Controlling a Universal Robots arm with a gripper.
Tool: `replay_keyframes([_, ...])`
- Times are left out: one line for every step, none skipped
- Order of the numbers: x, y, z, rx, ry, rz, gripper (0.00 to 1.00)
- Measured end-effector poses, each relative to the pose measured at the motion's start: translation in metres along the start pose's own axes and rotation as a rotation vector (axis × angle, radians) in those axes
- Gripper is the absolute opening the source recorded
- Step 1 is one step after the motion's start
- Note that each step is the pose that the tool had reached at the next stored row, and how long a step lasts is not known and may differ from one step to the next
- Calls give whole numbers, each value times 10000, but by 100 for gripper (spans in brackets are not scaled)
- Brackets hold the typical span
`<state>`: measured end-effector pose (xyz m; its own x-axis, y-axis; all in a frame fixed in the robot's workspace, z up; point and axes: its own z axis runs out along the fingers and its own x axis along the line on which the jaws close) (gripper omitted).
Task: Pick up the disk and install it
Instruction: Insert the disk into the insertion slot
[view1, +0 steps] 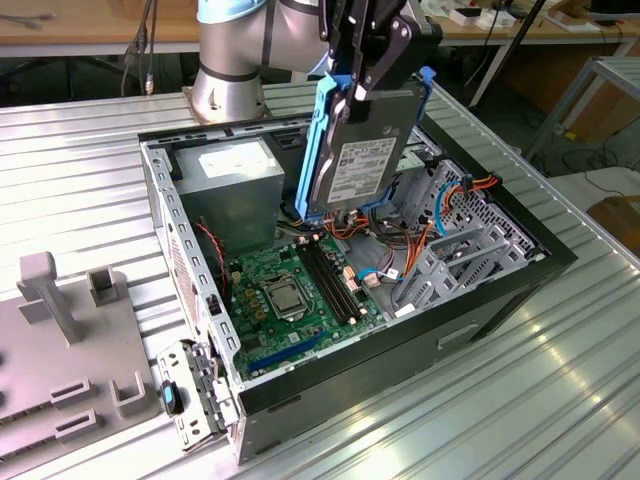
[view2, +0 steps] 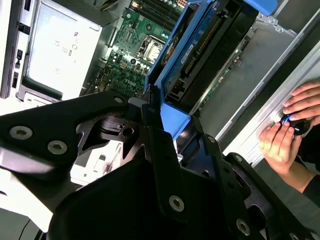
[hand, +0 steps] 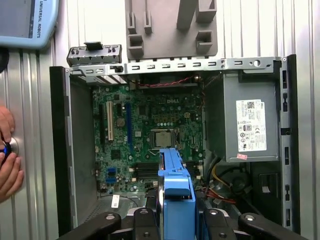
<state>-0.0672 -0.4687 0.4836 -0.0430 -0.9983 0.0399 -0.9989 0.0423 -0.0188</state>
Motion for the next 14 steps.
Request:
replay_keyframes([19,-5,1,0,1,0,37])
replay_keyframes([40,-15,3,0,3,0,37])
replay_keyframes([53,-27,3,-1,8,0,37])
replay_keyframes([63,-50,3,-1,15,0,37])
replay_keyframes([70,-73,4,0,18,1,37])
replay_keyframes([75,-98,5,1,20,0,37])
replay_keyframes([81,-122,6,1,25,-1,37])
replay_keyframes([91,-158,6,0,31,0,37])
replay_keyframes([101,-173,7,1,33,-1,37])
replay_keyframes([117,-187,8,1,34,0,37])
replay_keyframes([145,-197,10,1,35,0,37])
replay_keyframes([170,-200,11,1,36,0,37])
replay_keyframes([219,-203,15,2,35,0,37])
replay_keyframes([253,-206,15,1,36,0,37])
